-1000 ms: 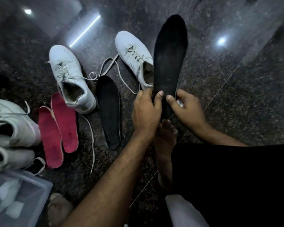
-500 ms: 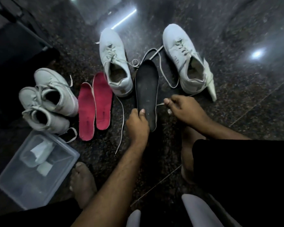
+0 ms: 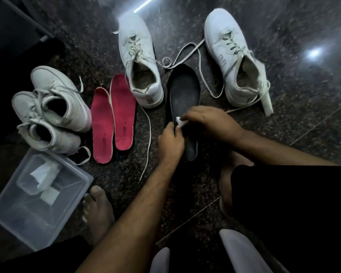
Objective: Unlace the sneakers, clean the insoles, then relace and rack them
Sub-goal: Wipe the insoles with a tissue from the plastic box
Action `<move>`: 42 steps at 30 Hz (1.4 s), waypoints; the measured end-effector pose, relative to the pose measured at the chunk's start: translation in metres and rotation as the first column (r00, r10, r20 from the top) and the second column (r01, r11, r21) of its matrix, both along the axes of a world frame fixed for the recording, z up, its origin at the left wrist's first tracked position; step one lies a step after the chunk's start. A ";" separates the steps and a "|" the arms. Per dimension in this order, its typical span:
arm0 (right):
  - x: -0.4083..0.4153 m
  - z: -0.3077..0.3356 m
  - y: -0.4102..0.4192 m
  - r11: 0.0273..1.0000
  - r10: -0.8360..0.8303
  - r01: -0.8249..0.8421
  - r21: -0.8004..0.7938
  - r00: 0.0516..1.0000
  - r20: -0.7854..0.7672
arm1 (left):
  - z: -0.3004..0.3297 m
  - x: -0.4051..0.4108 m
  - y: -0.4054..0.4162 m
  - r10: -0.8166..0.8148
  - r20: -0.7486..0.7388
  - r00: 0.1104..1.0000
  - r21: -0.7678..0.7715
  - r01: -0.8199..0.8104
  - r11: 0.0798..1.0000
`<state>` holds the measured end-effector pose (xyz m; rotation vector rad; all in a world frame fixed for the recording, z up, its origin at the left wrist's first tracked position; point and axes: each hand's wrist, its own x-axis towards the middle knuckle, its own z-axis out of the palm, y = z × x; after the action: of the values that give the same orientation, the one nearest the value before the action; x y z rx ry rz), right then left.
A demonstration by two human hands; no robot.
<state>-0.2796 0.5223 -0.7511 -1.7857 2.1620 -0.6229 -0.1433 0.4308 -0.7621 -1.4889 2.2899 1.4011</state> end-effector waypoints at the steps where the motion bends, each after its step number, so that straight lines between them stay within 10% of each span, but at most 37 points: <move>1: 0.001 -0.003 -0.005 0.994 0.107 -0.107 0.005 0.988 -0.108 | -0.001 0.002 -0.001 -0.015 0.013 1.000 0.013 0.015 1.000; 5: -0.020 -0.011 -0.032 0.949 0.311 -0.288 0.128 0.923 -0.226 | -0.001 0.015 -0.005 -0.053 0.056 0.997 0.051 0.050 0.997; 11: -0.057 0.013 -0.059 0.947 -0.228 0.273 0.171 0.943 -0.243 | 0.004 0.017 -0.008 -0.063 0.060 0.996 0.044 0.060 0.997; 16: -0.023 0.002 -0.041 0.855 0.517 -0.466 0.227 0.803 -0.298 | -0.001 0.018 -0.010 -0.078 0.083 0.994 0.034 0.075 0.997; 22: -0.051 0.005 -0.056 0.954 -0.183 0.240 0.182 0.942 -0.283 | 0.002 0.020 -0.006 -0.115 0.101 0.988 0.000 0.115 0.993; 27: -0.022 -0.003 -0.042 0.871 0.491 -0.457 0.181 0.824 -0.282 | 0.000 0.020 -0.003 -0.154 0.187 0.970 -0.044 0.165 0.985; 32: -0.047 0.000 -0.041 0.962 -0.141 0.199 0.186 0.948 -0.285 | 0.002 0.019 0.002 -0.161 0.205 0.965 -0.089 0.182 0.979; 38: -0.013 -0.006 -0.028 0.878 0.478 -0.457 0.141 0.826 -0.298 | 0.000 0.016 0.002 -0.175 0.228 0.958 -0.119 0.205 0.971; 42: -0.042 -0.003 -0.025 0.967 -0.206 0.240 0.089 0.935 -0.288 | 0.001 0.017 0.007 -0.188 0.225 0.956 -0.164 0.227 0.960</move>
<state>-0.3216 0.4974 -0.7545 -1.6592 2.5540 -0.2892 -0.1265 0.4375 -0.7612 -1.3173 2.4148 0.9503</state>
